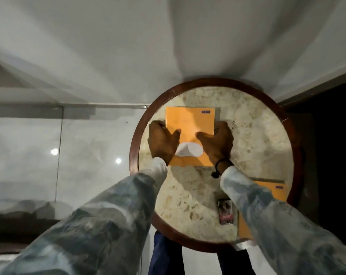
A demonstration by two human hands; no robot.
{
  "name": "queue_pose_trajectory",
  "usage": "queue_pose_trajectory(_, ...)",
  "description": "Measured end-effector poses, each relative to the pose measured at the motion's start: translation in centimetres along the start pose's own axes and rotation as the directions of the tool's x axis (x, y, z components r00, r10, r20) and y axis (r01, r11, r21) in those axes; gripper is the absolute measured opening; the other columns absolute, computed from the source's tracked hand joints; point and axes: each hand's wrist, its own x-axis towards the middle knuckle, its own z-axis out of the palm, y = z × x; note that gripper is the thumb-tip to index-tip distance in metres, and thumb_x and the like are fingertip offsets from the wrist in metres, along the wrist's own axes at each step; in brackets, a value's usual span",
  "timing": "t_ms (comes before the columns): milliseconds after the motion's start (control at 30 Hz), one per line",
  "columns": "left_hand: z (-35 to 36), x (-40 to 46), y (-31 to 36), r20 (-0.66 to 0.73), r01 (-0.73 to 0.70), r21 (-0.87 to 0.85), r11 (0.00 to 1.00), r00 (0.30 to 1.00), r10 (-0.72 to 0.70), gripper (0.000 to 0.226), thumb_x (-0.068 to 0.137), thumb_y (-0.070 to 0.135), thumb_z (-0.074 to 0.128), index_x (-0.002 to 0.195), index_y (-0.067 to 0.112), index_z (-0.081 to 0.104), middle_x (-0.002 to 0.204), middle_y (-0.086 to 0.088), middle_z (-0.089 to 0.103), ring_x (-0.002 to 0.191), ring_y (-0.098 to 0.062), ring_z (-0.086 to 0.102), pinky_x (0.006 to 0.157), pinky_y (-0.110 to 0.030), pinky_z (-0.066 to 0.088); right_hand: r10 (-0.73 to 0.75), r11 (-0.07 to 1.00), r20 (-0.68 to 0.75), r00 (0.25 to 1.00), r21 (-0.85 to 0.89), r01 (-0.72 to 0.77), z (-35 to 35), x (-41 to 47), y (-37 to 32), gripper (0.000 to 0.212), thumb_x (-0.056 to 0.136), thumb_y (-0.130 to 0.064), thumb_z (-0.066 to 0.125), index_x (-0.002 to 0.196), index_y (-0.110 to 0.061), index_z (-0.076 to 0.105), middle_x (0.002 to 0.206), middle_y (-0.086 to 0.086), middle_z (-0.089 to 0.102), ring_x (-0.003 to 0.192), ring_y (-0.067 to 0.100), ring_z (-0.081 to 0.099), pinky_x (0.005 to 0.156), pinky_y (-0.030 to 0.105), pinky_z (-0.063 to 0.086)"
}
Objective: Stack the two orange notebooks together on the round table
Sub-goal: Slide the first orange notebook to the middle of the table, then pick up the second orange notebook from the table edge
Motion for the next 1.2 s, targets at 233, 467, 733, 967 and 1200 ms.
queue_pose_trajectory(233,2.1,0.5,1.9,0.046,-0.009,0.255,0.967,0.999,-0.003,0.059,0.094,0.036,0.072,0.139,0.005,0.05,0.143,-0.017,0.054,0.132,-0.04,0.056,0.11,-0.053,0.048,0.024,0.993,0.052,0.998,-0.115,-0.018,-3.2,3.4,0.5,0.056,0.079,-0.03,0.084,0.127,-0.015,0.06,0.119,0.009,0.071,0.115,0.032,0.065,0.086,0.04,0.055)
queue_pose_trajectory(467,7.8,-15.2,-1.1,0.262,-0.03,0.195,0.98,0.965,-0.022,0.046,0.095,0.019,0.068,0.136,0.004,0.055,0.138,-0.019,0.054,0.124,-0.04,0.059,0.104,-0.05,0.05,0.169,0.953,0.093,0.981,-0.269,-0.139,-14.3,-3.5,8.8,0.058,0.081,-0.029,0.081,0.132,-0.015,0.056,0.127,0.011,0.069,0.12,0.035,0.064,0.094,0.043,0.054)
queue_pose_trajectory(733,18.3,-25.9,-2.3,0.395,-0.025,0.257,0.966,0.915,-0.081,0.051,0.101,0.021,0.061,0.146,0.006,0.044,0.15,-0.018,0.046,0.14,-0.039,0.047,0.113,-0.048,0.042,0.411,0.882,-0.011,0.912,-0.25,-0.4,-21.1,-7.8,21.8,0.081,0.078,-0.023,0.083,0.146,-0.009,0.042,0.145,0.019,0.056,0.134,0.041,0.056,0.11,0.056,0.048)
queue_pose_trajectory(967,21.1,-25.7,-0.5,0.231,0.105,0.269,0.957,0.958,-0.17,0.05,0.096,0.027,0.067,0.135,-0.002,0.055,0.142,-0.023,0.055,0.127,-0.041,0.059,0.104,-0.047,0.051,0.416,0.899,0.073,0.906,-0.18,-0.398,-21.5,-8.0,25.1,0.084,0.08,-0.041,0.086,0.145,-0.018,0.038,0.146,0.015,0.057,0.131,0.042,0.059,0.109,0.055,0.051)
queue_pose_trajectory(1200,18.8,-21.4,3.7,0.142,0.15,0.033,0.988,0.978,-0.153,0.043,0.086,0.024,0.081,0.118,0.0,0.063,0.126,-0.021,0.064,0.115,-0.04,0.063,0.098,-0.048,0.055,0.249,0.959,0.054,0.967,-0.155,-0.238,-22.4,-5.1,19.5,0.063,0.075,-0.034,0.084,0.13,-0.023,0.056,0.134,0.007,0.065,0.119,0.034,0.065,0.1,0.049,0.057)
